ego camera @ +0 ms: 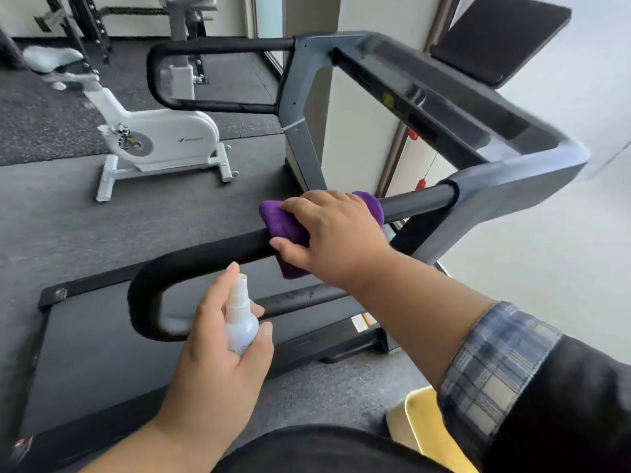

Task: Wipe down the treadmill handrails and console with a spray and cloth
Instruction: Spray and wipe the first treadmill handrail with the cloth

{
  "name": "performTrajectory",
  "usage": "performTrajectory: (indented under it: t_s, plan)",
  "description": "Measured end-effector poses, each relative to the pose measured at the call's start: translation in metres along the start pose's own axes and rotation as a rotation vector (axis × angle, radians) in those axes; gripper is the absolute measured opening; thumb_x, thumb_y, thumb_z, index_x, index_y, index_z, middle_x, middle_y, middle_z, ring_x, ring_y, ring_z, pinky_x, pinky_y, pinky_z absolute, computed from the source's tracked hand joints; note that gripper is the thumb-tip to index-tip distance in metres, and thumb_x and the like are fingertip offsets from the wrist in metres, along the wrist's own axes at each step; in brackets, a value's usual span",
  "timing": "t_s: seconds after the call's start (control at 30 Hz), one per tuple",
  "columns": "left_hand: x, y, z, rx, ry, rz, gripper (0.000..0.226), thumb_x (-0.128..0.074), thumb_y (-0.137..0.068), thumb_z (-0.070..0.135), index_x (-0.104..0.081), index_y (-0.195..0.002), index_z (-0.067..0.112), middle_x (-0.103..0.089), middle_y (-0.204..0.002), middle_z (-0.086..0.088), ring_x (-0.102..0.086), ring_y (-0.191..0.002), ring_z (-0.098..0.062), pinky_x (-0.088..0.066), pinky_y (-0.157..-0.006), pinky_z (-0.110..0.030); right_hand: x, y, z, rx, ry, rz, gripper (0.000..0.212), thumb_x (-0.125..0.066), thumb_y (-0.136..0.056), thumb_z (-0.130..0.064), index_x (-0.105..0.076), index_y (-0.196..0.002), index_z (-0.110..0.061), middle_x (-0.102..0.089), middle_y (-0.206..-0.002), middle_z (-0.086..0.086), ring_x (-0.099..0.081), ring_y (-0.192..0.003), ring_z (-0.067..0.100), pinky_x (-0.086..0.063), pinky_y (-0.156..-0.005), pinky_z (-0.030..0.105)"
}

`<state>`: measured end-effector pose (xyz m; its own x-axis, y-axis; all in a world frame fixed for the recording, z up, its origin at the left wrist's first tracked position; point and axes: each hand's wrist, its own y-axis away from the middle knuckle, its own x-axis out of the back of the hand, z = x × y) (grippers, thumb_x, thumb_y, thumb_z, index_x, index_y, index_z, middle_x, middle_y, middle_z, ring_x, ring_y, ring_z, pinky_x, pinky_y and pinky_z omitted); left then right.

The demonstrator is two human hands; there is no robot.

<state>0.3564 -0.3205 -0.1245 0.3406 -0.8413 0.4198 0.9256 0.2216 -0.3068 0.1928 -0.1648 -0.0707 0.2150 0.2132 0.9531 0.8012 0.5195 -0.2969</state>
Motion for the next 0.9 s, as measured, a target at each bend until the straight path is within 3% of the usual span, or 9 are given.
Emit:
performTrajectory:
  t_s: [0.27,0.43,0.6,0.8,0.9]
  plan:
    - [-0.049,-0.013,0.029,-0.037,-0.064,-0.023,0.087,-0.069,-0.083,0.018,-0.023,-0.132,0.074,-0.060,-0.108,0.023,-0.058,-0.099,0.003,-0.036,-0.077,0.004,0.017,0.022,0.139,-0.176,-0.025,0.135,0.056,-0.037,-0.090,-0.070,-0.068,-0.113,-0.030,-0.069,-0.105,-0.005,-0.060,-0.104,0.024,-0.040,-0.099,0.041]
    - [-0.080,-0.018,0.038,-0.026,-0.089,-0.010,0.094,-0.071,-0.083,0.008,-0.024,-0.130,0.075,-0.061,-0.106,0.021,-0.058,-0.100,0.000,-0.037,-0.079,0.003,0.012,0.019,0.125,-0.202,-0.055,0.159,0.053,-0.036,-0.091,-0.068,-0.069,-0.105,-0.030,-0.067,-0.099,-0.007,-0.060,-0.099,0.023,-0.039,-0.094,0.041]
    - [-0.113,-0.024,0.050,-0.030,-0.109,-0.015,0.097,-0.074,-0.081,0.007,-0.026,-0.134,0.072,-0.060,-0.107,0.023,-0.059,-0.101,0.000,-0.037,-0.081,0.002,0.004,0.013,0.084,0.008,-0.050,0.088,0.060,-0.041,-0.088,-0.072,-0.065,-0.118,-0.026,-0.066,-0.107,-0.003,-0.059,-0.100,0.026,-0.037,-0.092,0.041]
    - [-0.147,-0.029,0.064,-0.052,-0.125,-0.034,0.095,-0.074,-0.082,0.007,-0.026,-0.137,0.068,-0.060,-0.109,0.021,-0.061,-0.100,-0.003,-0.040,-0.083,-0.003,0.015,0.015,0.128,0.102,-0.072,0.015,0.063,-0.048,-0.082,-0.071,-0.057,-0.128,-0.029,-0.063,-0.114,-0.007,-0.058,-0.107,0.023,-0.041,-0.090,0.041]
    - [-0.154,-0.030,0.068,-0.044,-0.146,-0.016,0.086,-0.070,-0.084,0.020,-0.023,-0.135,0.071,-0.059,-0.110,0.021,-0.060,-0.100,-0.005,-0.045,-0.081,-0.014,0.020,0.024,0.161,0.038,-0.074,0.054,0.064,-0.045,-0.081,-0.073,-0.058,-0.127,-0.032,-0.064,-0.116,-0.011,-0.057,-0.113,0.022,-0.033,-0.106,0.044]
